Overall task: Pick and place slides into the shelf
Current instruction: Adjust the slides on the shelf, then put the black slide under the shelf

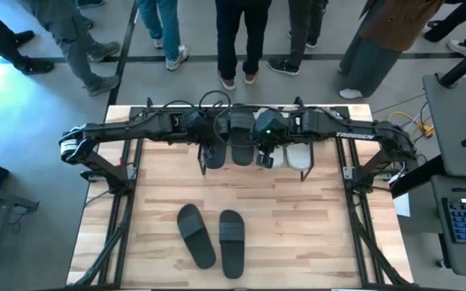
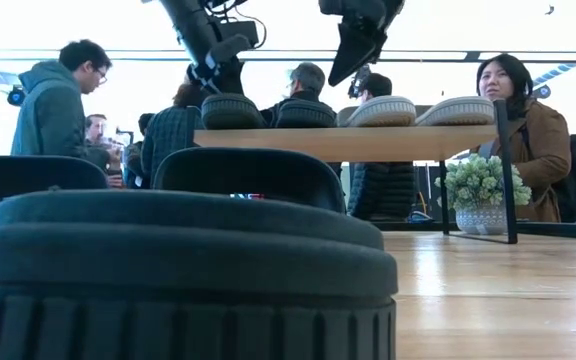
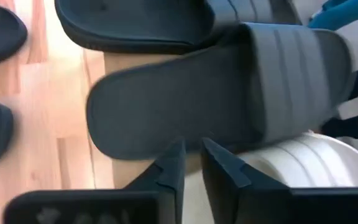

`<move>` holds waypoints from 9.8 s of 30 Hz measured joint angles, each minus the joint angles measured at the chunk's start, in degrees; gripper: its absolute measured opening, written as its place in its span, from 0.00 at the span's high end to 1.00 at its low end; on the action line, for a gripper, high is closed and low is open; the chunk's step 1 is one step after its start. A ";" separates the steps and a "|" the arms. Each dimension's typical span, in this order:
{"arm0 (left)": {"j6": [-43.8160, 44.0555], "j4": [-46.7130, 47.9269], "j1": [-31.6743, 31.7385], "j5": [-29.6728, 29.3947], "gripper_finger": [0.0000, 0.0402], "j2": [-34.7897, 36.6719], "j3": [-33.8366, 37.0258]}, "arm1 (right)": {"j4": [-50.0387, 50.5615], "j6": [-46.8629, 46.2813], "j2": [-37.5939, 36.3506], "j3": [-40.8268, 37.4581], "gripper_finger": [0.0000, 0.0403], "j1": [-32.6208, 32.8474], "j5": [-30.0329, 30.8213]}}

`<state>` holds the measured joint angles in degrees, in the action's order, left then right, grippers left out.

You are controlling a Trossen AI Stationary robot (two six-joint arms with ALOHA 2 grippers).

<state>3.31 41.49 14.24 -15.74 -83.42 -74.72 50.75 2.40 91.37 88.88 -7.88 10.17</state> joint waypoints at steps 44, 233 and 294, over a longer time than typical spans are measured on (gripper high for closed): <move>-1.93 -9.31 -3.31 -4.68 0.78 4.63 0.42 | 0.92 -9.25 6.46 15.06 0.95 1.33 5.49; 32.67 10.74 -46.65 -17.21 0.78 19.06 21.88 | 7.43 -30.83 22.50 7.11 0.52 39.91 14.19; 48.91 16.06 -52.63 -17.79 0.78 12.31 21.88 | 23.98 -61.71 33.49 7.24 0.97 38.72 37.46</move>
<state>52.23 57.55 -38.39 -33.53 -71.11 -52.84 74.73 -59.31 124.86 96.12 30.84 47.64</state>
